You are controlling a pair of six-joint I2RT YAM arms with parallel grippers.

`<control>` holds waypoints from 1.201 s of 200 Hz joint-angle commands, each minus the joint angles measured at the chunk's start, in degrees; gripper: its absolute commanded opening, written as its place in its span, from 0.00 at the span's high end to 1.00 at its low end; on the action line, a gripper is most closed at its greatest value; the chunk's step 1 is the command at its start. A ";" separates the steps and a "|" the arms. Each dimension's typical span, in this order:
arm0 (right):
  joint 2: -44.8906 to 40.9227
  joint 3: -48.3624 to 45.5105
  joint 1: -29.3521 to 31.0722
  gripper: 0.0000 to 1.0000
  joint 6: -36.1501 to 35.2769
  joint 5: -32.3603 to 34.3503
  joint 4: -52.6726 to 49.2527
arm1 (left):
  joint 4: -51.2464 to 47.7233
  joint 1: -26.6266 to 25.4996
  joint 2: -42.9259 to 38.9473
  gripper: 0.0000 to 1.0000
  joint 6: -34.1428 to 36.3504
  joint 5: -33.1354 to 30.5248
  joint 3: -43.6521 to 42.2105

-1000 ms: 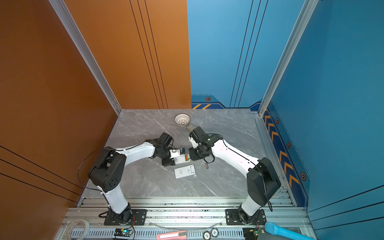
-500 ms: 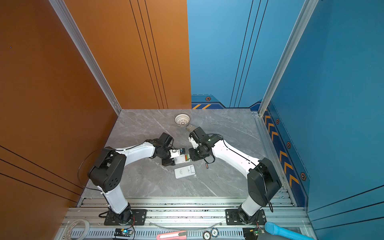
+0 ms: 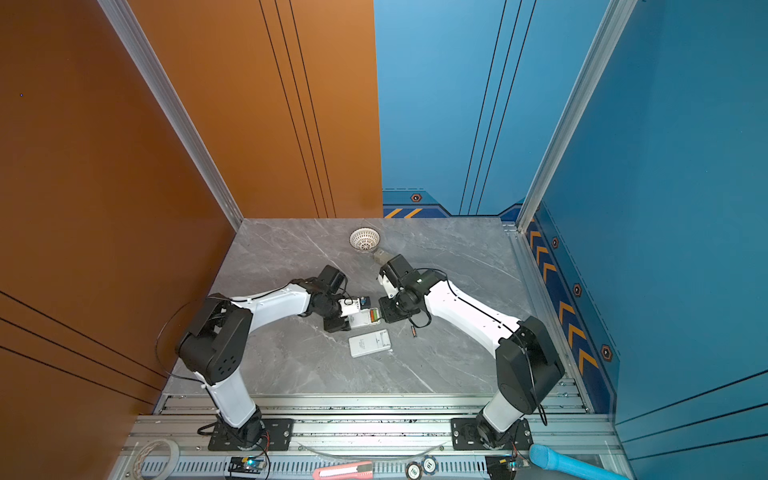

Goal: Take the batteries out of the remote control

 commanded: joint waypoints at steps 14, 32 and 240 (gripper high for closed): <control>3.71 1.47 3.58 1.00 -0.50 6.35 -7.29 | -3.46 -1.16 1.24 1.00 0.90 -2.63 -0.70; 4.34 1.53 6.38 1.00 1.21 11.28 -6.70 | -4.23 -1.50 1.28 1.00 1.06 -1.67 -0.70; 5.54 -38.36 29.83 1.00 21.72 49.18 62.97 | -17.70 -0.68 6.43 1.00 2.78 15.21 6.55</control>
